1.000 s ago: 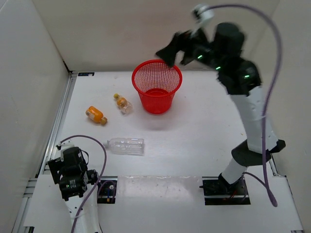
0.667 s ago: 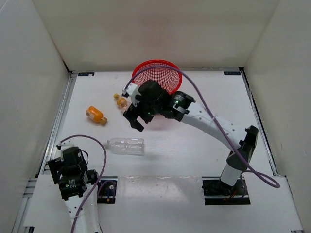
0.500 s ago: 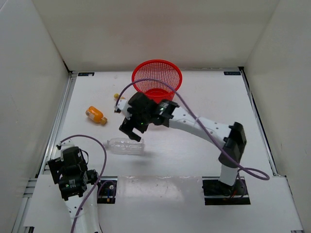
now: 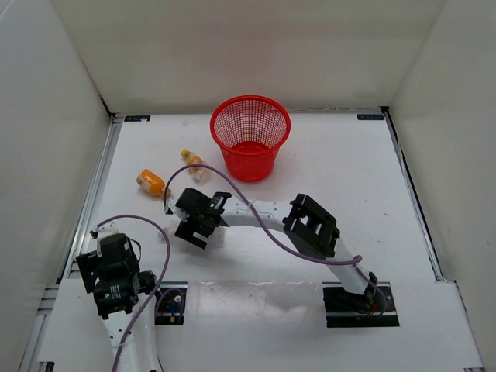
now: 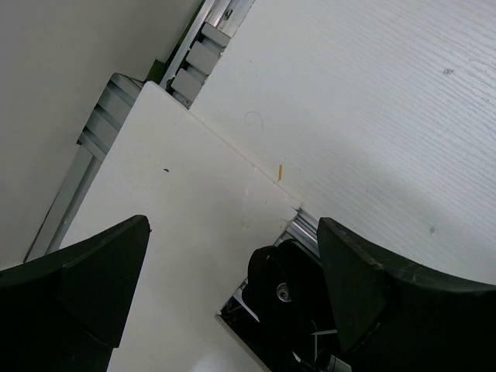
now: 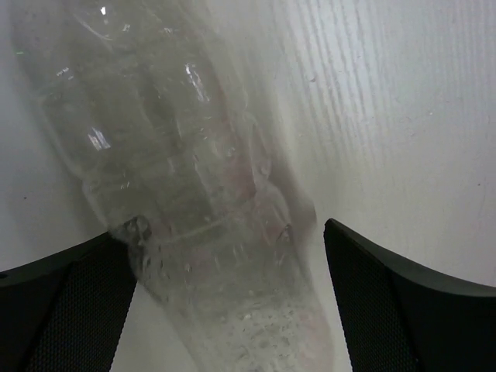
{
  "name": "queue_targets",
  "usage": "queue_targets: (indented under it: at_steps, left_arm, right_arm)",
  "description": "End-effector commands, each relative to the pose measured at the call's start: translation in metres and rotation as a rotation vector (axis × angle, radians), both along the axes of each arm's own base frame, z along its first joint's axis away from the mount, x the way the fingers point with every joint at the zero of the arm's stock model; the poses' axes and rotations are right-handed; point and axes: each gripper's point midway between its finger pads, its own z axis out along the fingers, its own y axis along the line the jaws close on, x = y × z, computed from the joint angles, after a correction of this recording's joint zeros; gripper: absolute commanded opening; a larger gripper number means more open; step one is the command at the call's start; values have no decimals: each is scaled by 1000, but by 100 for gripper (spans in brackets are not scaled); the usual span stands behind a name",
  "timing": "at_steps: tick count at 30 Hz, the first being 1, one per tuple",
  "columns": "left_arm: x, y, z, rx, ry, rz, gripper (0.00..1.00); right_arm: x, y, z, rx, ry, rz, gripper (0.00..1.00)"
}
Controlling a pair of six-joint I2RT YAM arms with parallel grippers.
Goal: Put the plastic bottles in the bin
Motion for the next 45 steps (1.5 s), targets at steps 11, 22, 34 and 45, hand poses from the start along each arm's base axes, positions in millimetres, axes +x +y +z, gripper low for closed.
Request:
queue_targets:
  at_steps: [11, 22, 34, 45]
  left_arm:
    - [-17, -4, 29, 16, 122, -89, 100]
    - [97, -38, 150, -96, -192, -428, 100]
    - [229, -35, 135, -112, 43, -720, 100]
    - [282, -67, 102, 634, 521, -1371, 100]
  right_arm:
    - [15, 39, 143, 356, -18, -75, 44]
    - [146, -68, 402, 1056, -219, -546, 34]
    - [295, -155, 293, 793, -401, -1027, 26]
    - [285, -137, 231, 706, -219, -942, 90]
